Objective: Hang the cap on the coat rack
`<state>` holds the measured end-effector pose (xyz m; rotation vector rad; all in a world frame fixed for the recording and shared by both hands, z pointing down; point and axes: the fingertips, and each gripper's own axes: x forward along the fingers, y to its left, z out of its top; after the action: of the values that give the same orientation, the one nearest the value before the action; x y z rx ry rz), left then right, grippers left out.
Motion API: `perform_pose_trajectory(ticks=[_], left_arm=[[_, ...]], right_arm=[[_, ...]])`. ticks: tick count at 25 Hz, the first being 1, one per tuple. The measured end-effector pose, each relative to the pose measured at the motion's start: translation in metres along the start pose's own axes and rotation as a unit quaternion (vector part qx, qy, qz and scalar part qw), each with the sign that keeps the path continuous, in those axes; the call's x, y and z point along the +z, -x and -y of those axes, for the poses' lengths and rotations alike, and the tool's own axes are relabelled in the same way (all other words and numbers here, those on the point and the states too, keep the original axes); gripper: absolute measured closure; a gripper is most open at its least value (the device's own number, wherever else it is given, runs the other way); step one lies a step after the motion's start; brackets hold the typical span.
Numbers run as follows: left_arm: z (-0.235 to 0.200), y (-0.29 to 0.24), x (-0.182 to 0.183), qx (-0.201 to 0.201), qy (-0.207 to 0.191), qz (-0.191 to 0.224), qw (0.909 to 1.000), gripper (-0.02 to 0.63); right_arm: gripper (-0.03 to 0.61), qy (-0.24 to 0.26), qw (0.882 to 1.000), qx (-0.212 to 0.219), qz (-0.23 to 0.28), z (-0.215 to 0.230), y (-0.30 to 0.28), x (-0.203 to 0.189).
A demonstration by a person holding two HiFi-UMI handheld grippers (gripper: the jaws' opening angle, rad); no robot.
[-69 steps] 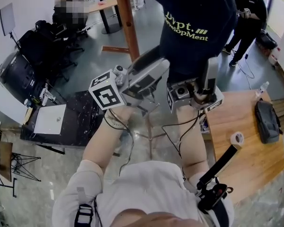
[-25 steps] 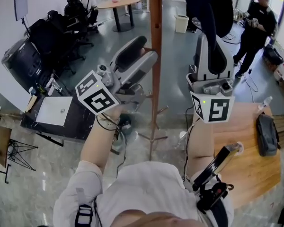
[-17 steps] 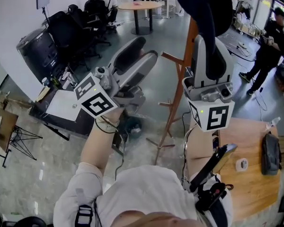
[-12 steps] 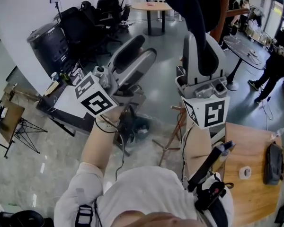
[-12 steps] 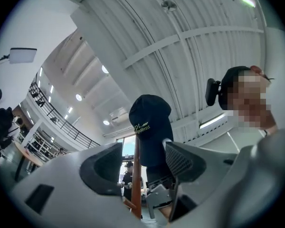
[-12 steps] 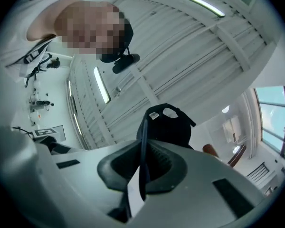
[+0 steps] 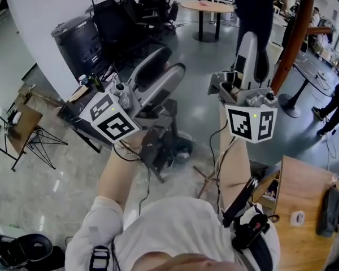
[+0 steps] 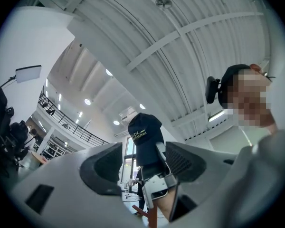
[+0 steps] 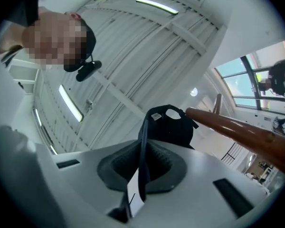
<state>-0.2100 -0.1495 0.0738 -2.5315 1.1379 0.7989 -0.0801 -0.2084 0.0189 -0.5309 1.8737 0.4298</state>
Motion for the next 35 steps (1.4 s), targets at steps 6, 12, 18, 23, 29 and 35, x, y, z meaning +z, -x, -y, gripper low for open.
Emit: perform_pose_trajectory(ticks=[6, 12, 18, 23, 29, 35], left_arm=[[-0.011, 0.006, -0.006, 0.006, 0.015, -0.010, 0.9998, 0.325], [-0.010, -0.003, -0.036, -0.001, 0.048, -0.027, 0.9985, 0.325], [-0.003, -0.010, -0.071, -0.012, 0.083, -0.041, 0.9956, 0.325], [-0.003, -0.014, -0.098, -0.017, 0.116, -0.048, 0.9919, 0.325], [-0.005, -0.014, -0.130, -0.026, 0.155, -0.059, 0.9859, 0.325], [-0.009, -0.009, -0.160, -0.027, 0.191, -0.067, 0.9789, 0.325]], right_arm=[[0.541, -0.013, 0.997, -0.072, 0.016, 0.023, 0.014, -0.002], [0.541, 0.008, 0.998, -0.069, 0.007, 0.021, 0.042, -0.001], [0.540, 0.021, 0.996, -0.082, 0.002, 0.030, 0.077, -0.003], [0.540, 0.017, 0.997, -0.075, -0.023, 0.035, 0.098, -0.013], [0.540, 0.012, 0.997, -0.060, -0.038, 0.036, 0.113, -0.016], [0.534, -0.001, 0.997, -0.055, -0.055, 0.043, 0.126, -0.025]])
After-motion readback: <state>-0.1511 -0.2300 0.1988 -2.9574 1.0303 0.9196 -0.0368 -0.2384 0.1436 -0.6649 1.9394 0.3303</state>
